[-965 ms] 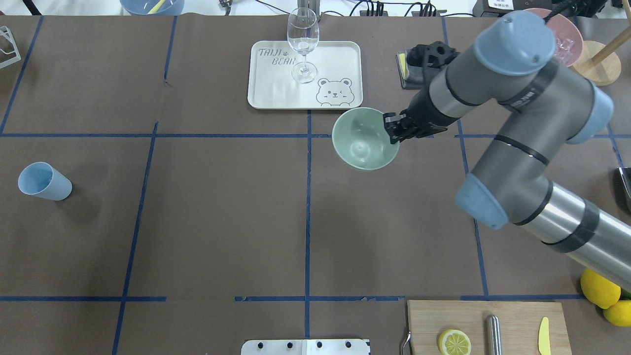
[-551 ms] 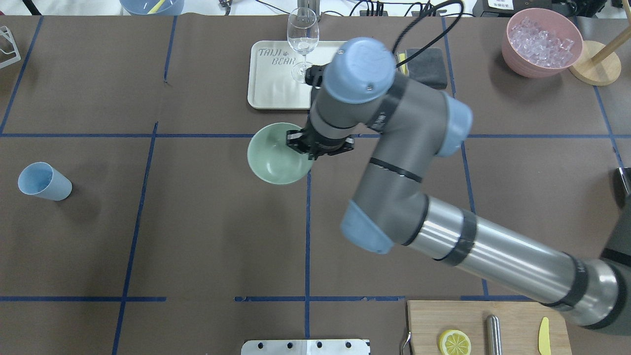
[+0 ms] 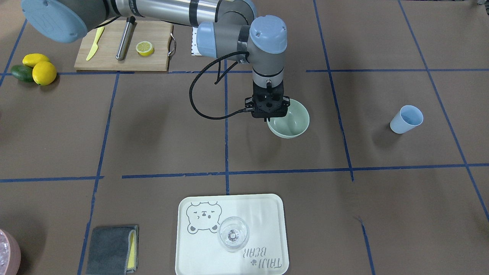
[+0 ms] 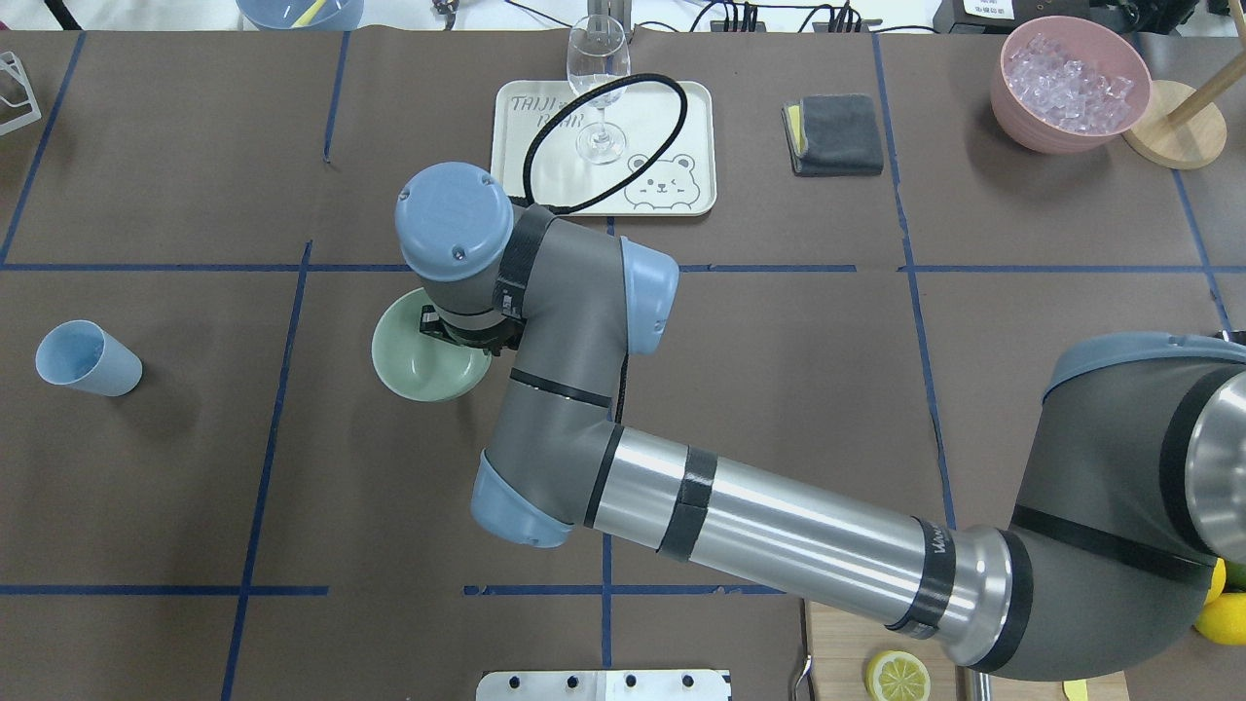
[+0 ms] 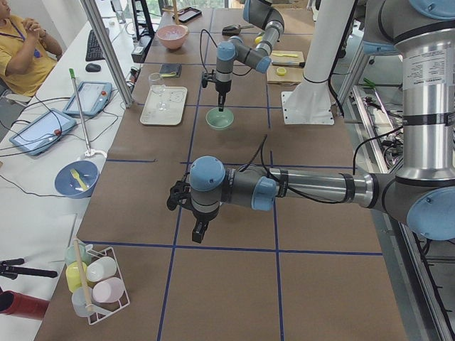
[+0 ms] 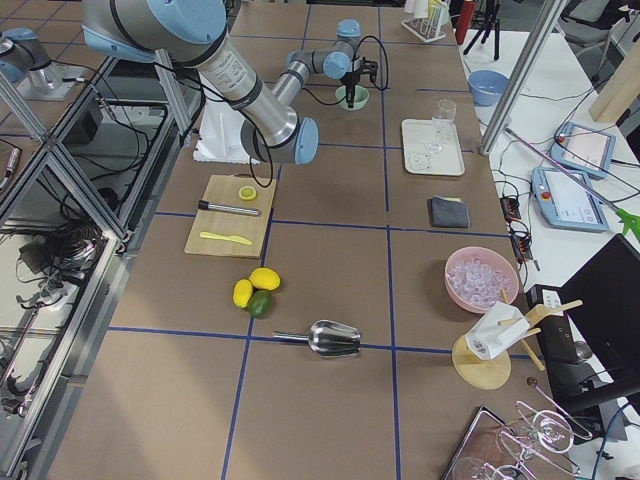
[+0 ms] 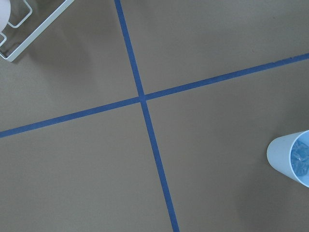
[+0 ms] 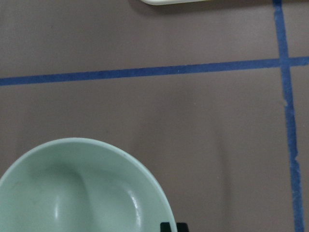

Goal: Pour ice into bowl

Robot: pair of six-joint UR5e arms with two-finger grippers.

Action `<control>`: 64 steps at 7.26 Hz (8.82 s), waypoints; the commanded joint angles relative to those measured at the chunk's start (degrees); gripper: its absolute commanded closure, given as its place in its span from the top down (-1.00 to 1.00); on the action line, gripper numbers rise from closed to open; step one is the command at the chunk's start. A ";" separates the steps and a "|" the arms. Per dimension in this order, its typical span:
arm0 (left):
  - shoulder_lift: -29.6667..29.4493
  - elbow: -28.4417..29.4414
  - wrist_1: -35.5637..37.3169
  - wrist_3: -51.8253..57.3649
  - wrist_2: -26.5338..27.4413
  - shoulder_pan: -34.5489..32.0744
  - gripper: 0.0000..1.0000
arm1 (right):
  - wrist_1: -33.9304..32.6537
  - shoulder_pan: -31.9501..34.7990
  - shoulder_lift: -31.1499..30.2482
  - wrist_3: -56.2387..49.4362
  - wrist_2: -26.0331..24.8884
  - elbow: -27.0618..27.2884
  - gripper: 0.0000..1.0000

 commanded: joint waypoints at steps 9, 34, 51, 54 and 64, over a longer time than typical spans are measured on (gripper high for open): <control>-0.05 0.30 0.24 -0.35 1.03 -0.02 1.00 | -2.56 14.72 -6.27 -15.67 12.96 7.68 1.00; 20.16 -4.64 -65.94 -67.32 51.45 49.89 1.00 | -10.95 63.55 -63.01 -91.61 25.49 26.10 1.00; 5.93 10.85 -66.20 -69.88 64.22 57.37 0.85 | -10.95 63.55 -62.92 -91.08 25.49 25.84 1.00; 5.40 11.37 -66.20 -69.26 64.22 57.37 0.78 | -10.95 63.64 -62.74 -91.08 25.40 25.84 1.00; -1.24 3.64 -66.38 -30.14 57.13 47.12 -1.00 | -10.95 63.81 -63.27 -91.08 25.40 25.75 1.00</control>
